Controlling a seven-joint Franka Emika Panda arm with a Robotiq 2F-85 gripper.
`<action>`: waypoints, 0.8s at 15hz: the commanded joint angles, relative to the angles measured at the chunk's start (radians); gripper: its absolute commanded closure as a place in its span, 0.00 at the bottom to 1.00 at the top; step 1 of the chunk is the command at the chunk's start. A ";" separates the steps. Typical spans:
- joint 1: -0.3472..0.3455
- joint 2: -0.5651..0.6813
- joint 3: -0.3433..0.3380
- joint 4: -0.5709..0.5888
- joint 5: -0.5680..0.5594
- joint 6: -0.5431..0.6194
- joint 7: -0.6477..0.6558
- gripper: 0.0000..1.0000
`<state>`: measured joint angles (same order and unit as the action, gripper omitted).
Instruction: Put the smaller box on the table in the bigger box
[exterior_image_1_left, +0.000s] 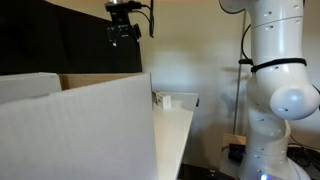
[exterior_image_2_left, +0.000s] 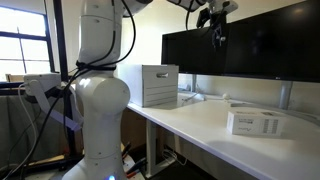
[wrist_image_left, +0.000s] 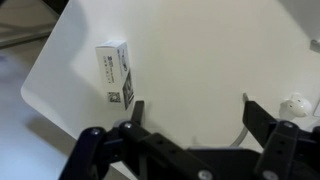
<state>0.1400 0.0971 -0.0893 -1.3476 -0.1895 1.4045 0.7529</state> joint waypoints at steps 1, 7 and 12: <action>-0.032 -0.058 -0.030 -0.110 -0.047 0.025 -0.148 0.00; -0.126 -0.069 -0.042 -0.224 -0.039 0.097 -0.201 0.00; -0.169 -0.062 -0.046 -0.307 -0.036 0.265 -0.042 0.00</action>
<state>-0.0001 0.0660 -0.1496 -1.5747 -0.2241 1.5773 0.6146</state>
